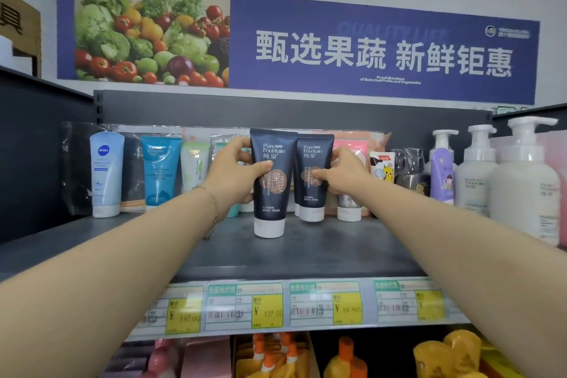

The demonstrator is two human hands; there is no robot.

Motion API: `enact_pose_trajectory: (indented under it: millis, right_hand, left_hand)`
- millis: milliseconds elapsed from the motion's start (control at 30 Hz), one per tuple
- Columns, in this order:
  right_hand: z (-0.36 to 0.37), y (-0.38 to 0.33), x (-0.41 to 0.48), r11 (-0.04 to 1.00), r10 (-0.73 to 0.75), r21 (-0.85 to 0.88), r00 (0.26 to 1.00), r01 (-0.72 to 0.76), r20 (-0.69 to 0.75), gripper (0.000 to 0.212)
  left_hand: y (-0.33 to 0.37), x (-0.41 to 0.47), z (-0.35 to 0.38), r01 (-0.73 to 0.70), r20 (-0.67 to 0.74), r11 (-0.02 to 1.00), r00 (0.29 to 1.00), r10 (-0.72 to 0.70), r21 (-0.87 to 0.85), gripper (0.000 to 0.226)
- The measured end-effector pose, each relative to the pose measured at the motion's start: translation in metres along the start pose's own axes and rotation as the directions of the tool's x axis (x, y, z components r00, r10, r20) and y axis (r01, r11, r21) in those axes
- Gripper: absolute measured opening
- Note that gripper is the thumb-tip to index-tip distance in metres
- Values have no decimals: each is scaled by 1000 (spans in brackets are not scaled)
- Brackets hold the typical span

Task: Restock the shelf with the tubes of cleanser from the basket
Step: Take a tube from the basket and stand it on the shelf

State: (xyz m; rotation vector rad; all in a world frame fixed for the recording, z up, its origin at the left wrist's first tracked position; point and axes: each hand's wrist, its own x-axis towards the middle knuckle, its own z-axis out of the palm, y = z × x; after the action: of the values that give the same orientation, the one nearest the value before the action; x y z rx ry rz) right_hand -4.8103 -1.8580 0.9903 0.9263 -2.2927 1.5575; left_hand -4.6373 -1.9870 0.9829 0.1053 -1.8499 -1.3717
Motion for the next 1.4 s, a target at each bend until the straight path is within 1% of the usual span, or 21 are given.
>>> enact_pose_trajectory:
  millis: [200, 367, 400, 433, 500, 567, 633, 700, 767, 833, 867, 967, 1100, 1200, 1300, 1400]
  right_hand:
    - [6, 1, -1, 996, -16, -82, 1000, 16, 6, 38]
    - [2, 0, -1, 993, 2, -118, 998, 5, 61, 51]
    - [0, 0, -3, 990, 8, -141, 997, 3, 82, 49]
    - [-1, -1, -4, 986, 21, -169, 994, -3, 105, 43]
    - [-4, -1, -8, 976, 54, -217, 991, -26, 125, 26]
    - [-8, -3, -13, 964, 62, -263, 991, -30, 117, 27]
    - [-15, -7, -18, 939, 23, -344, 995, 13, 101, 30]
    - [-23, -13, -27, 911, -23, -406, 993, 69, 115, 27]
    - [-30, -19, -35, 892, -55, -435, 984, 125, 170, 20]
    - [-35, -23, -41, 869, -82, -456, 966, 190, 246, 28]
    - [-37, -25, -44, 858, -95, -463, 953, 224, 286, 28]
    - [-43, -31, -53, 834, -144, -454, 918, 313, 369, 21]
    - [-49, -41, -65, 865, -195, -366, 902, 344, 386, 23]
    - [-53, -41, -70, 900, -163, -331, 924, 282, 345, 32]
    - [-54, -36, -72, 933, -152, -277, 951, 228, 271, 36]
    - [-54, -34, -76, 955, -180, -197, 961, 221, 209, 28]
  left_hand:
    - [1, 1, 2, 0, 7, 1000, 1000, 0, 1, 24]
    - [3, 0, 2, -11, -3, 1000, 1000, 11, 3, 21]
    - [3, 0, 2, -11, -5, 1000, 1000, 12, 3, 21]
    - [4, 0, 2, -12, -9, 1000, 1000, 12, 6, 21]
    - [5, -1, 2, -14, -16, 1000, 1000, 14, 14, 21]
    - [6, -1, 3, -13, -22, 1000, 1000, 13, 18, 20]
    - [8, -2, 3, -13, -25, 1000, 1000, 13, 29, 21]
    - [10, -4, 5, -18, -24, 999, 1000, 19, 41, 21]
    - [13, -5, 7, -26, -17, 998, 999, 27, 52, 22]
    - [15, -6, 10, -37, -11, 997, 999, 38, 70, 23]
    - [17, -7, 12, -40, -11, 996, 999, 41, 81, 23]
    - [22, -7, 22, -51, -13, 994, 999, 52, 92, 25]
    - [26, -9, 37, -44, -10, 997, 999, 44, 64, 26]
    - [28, -11, 48, -38, -12, 998, 999, 39, 44, 25]
    - [32, -12, 59, -53, -26, 998, 998, 54, 31, 23]
    - [39, -14, 70, -58, -43, 998, 997, 58, 12, 23]
